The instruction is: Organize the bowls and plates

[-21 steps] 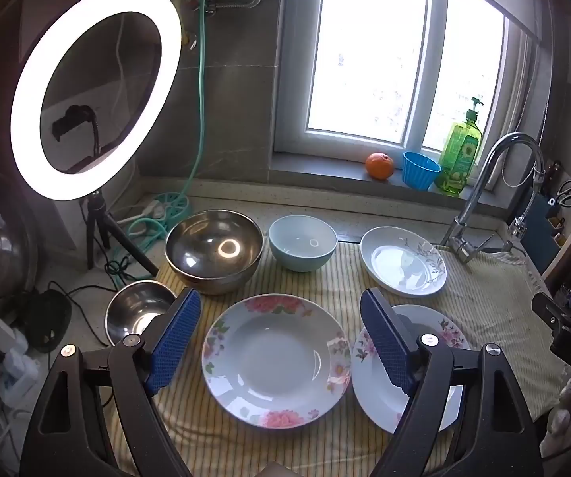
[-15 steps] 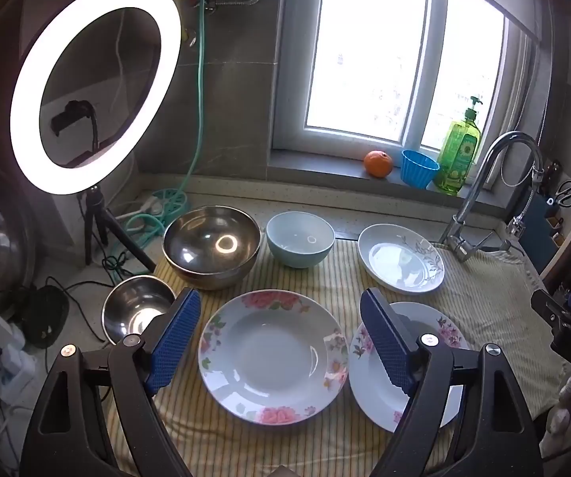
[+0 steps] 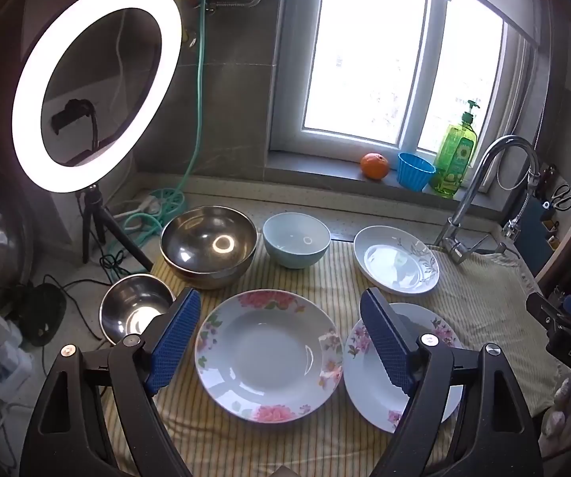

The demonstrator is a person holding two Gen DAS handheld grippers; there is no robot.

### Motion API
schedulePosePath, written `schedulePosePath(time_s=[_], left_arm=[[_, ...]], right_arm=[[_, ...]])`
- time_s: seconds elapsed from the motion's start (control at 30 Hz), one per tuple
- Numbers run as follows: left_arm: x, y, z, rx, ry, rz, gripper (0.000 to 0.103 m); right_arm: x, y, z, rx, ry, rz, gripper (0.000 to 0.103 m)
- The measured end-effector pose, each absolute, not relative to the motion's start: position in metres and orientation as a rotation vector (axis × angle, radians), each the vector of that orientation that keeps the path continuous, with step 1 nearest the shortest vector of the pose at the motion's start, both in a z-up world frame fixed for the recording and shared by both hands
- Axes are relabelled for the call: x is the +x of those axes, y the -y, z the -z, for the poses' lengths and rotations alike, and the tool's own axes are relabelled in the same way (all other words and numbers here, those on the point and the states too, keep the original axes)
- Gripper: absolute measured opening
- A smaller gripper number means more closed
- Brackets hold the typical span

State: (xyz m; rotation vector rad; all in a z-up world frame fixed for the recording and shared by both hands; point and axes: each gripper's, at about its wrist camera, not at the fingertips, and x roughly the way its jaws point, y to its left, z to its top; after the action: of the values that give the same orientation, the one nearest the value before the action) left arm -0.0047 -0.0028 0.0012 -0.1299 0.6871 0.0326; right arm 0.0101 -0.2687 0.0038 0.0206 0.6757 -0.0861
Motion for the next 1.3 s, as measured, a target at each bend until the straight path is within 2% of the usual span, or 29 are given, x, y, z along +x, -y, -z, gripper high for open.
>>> schedulePosePath(time_s=[1.3], left_arm=[[-0.0046,-0.0001,0.0005,-0.142,-0.692,-0.03,0.083]], right_arm=[[0.0175,0.2649,-0.0007,0.02,-0.696,0.076,0.102]])
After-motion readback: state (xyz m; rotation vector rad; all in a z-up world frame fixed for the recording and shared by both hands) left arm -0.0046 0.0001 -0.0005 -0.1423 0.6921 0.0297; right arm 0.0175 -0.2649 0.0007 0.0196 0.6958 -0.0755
